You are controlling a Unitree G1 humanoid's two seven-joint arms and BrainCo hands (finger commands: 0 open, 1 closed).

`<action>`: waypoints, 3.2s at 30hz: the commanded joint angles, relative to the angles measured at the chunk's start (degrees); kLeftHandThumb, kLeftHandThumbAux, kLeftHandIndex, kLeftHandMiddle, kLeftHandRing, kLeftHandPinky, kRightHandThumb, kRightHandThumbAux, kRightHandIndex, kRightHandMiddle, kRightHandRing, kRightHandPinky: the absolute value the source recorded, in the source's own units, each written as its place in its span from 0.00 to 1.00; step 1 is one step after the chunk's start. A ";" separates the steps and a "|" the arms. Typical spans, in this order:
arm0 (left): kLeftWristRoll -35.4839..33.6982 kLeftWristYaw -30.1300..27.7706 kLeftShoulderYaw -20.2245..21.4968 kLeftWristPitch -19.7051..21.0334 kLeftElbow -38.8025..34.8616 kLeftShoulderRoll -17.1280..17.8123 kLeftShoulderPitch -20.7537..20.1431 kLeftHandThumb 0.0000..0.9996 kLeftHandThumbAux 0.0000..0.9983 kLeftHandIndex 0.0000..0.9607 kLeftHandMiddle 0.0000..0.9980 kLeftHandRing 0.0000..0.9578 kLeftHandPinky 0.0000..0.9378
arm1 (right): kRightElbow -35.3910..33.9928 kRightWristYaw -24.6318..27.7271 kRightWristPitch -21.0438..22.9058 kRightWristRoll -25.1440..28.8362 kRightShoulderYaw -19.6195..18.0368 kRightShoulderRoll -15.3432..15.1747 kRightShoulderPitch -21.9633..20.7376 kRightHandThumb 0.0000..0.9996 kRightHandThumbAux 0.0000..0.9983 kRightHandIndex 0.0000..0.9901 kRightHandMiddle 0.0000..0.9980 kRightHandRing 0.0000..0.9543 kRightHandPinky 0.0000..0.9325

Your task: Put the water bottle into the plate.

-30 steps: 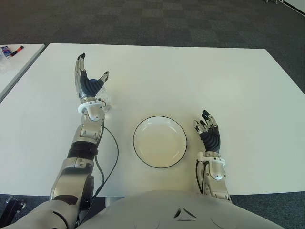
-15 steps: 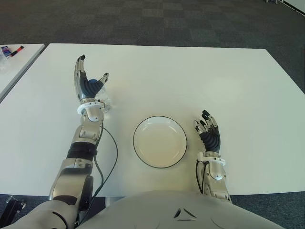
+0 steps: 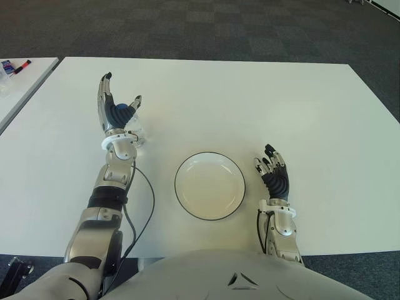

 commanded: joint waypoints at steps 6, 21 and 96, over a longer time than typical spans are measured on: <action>-0.35 -1.31 -0.80 0.00 2.73 -0.15 0.55 0.21 0.76 0.01 0.05 0.04 0.10 | 1.49 0.29 2.83 0.50 -0.48 0.16 1.24 0.51 0.72 0.19 0.12 0.09 0.12; -1.67 -3.32 -0.95 -1.77 4.65 -0.25 0.50 0.21 0.77 0.01 0.06 0.06 0.11 | 1.36 0.43 2.33 0.58 -0.78 0.18 1.61 0.51 0.76 0.19 0.13 0.09 0.12; -0.84 -2.43 -3.06 -2.10 4.19 -1.11 1.15 0.24 0.78 0.01 0.06 0.07 0.13 | 2.91 2.19 0.77 2.42 -2.33 0.22 1.43 0.48 0.81 0.17 0.13 0.09 0.12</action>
